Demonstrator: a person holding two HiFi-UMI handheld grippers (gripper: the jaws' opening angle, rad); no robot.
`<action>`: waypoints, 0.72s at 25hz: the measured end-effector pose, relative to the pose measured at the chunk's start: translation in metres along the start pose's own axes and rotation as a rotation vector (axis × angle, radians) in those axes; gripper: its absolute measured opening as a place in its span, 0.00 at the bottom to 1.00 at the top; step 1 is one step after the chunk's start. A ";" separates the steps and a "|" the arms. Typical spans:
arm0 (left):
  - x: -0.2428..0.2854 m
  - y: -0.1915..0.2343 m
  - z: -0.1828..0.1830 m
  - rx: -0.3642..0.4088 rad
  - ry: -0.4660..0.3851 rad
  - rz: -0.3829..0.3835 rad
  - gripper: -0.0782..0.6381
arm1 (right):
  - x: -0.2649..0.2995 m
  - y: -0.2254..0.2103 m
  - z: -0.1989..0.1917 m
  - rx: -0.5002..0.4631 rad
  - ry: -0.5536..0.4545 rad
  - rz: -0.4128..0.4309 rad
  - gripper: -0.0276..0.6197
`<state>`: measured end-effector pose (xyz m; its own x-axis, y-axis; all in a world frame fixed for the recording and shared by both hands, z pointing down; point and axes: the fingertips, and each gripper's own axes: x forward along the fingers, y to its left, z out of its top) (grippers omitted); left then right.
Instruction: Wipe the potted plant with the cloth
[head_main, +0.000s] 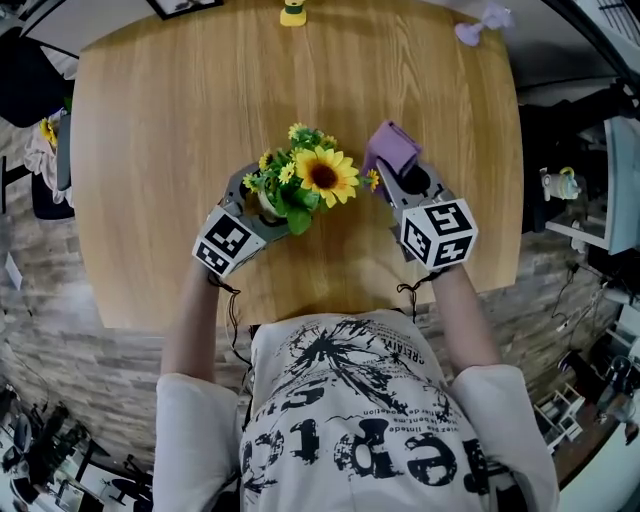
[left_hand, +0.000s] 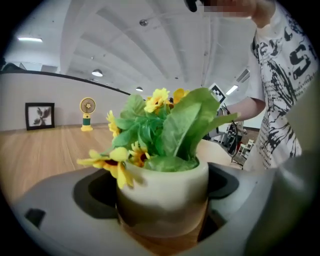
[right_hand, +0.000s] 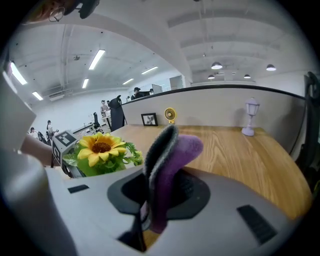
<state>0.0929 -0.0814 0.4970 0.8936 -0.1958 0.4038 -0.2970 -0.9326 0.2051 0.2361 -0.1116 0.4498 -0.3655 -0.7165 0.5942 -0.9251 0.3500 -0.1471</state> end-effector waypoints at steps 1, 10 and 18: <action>0.002 0.001 0.000 -0.003 -0.003 -0.001 0.83 | 0.000 -0.002 0.000 0.000 0.000 0.002 0.16; 0.015 0.011 -0.009 0.063 0.066 0.072 0.83 | -0.005 -0.017 -0.005 0.030 0.002 -0.005 0.16; -0.015 0.009 0.003 0.078 0.055 0.088 0.90 | -0.012 0.004 0.012 0.037 -0.039 -0.036 0.16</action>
<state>0.0781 -0.0875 0.4906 0.8449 -0.2628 0.4659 -0.3444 -0.9337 0.0979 0.2355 -0.1087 0.4328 -0.3354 -0.7511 0.5687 -0.9405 0.3018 -0.1561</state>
